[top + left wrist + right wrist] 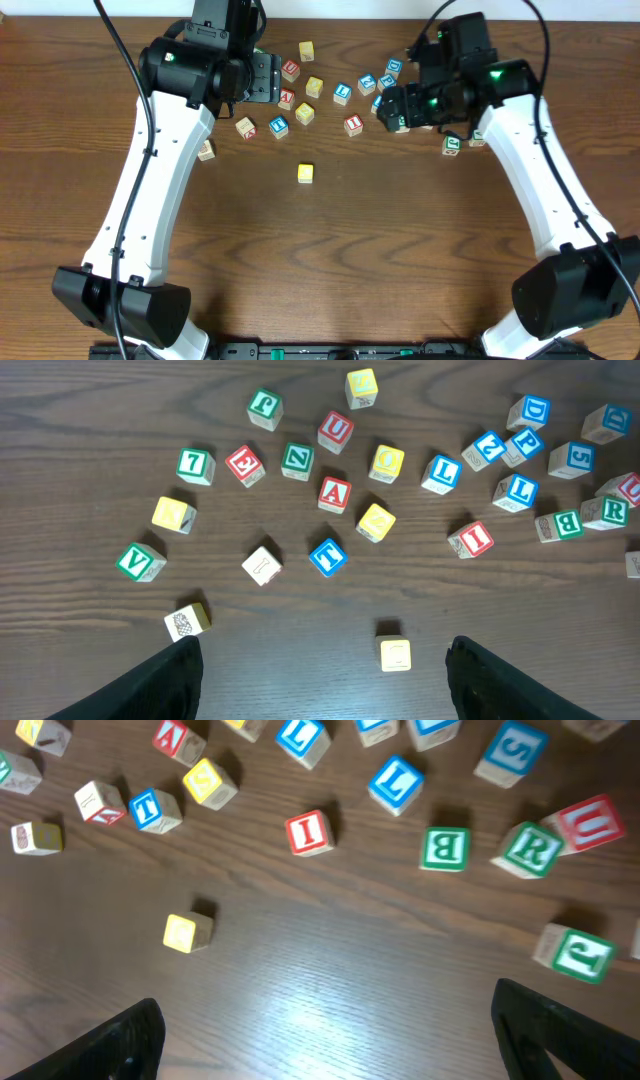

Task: Spell out CORL

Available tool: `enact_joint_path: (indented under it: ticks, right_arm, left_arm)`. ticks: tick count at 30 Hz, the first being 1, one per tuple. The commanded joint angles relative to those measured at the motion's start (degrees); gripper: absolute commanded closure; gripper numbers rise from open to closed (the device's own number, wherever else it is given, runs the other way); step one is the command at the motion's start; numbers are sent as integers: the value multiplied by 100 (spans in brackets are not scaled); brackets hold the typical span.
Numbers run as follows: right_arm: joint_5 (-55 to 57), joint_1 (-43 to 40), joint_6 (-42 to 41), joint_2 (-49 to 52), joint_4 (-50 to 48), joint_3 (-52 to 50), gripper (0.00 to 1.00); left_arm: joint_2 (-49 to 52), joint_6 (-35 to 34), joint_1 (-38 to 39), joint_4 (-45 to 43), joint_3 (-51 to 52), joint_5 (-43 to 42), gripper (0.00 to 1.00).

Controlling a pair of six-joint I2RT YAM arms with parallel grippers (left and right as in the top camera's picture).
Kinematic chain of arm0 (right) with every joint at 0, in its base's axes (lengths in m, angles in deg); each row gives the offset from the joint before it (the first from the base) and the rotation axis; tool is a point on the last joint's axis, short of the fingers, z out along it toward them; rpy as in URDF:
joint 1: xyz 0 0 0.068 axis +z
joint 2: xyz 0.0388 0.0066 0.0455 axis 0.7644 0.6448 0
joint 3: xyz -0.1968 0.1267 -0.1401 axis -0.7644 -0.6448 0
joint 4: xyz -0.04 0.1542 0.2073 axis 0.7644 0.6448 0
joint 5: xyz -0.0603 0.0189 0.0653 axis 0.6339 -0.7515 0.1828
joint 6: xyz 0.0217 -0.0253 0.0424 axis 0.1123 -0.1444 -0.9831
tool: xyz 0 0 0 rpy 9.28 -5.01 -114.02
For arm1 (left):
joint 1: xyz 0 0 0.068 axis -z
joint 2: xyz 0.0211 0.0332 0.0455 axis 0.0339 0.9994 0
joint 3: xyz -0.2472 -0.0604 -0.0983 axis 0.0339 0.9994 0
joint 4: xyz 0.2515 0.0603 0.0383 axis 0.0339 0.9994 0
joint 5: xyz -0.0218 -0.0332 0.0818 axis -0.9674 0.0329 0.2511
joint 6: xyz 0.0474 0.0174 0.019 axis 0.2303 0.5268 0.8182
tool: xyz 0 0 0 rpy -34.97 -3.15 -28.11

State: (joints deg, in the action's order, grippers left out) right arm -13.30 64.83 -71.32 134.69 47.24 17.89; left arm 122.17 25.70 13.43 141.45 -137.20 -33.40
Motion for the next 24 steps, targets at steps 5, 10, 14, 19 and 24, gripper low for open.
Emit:
enact_joint_path:
  ticks: [5,10,14,19,24]
  right_arm:
    - [13,295,-417,149,-28,90,1]
    - [90,385,-448,155,-50,90,3]
    - [317,452,-566,157,-175,90,5]
    - [328,463,-568,157,-514,90,5]
    - [787,461,-688,229,-820,90,6]
  left_arm:
    - [-35,96,-26,-44,-92,74,23]
    - [-33,98,-26,-42,-48,72,22]
    - [-33,96,-26,-42,-44,72,13]
    - [-31,98,-26,-46,-42,72,13]
    - [15,96,-26,-125,-37,72,12]
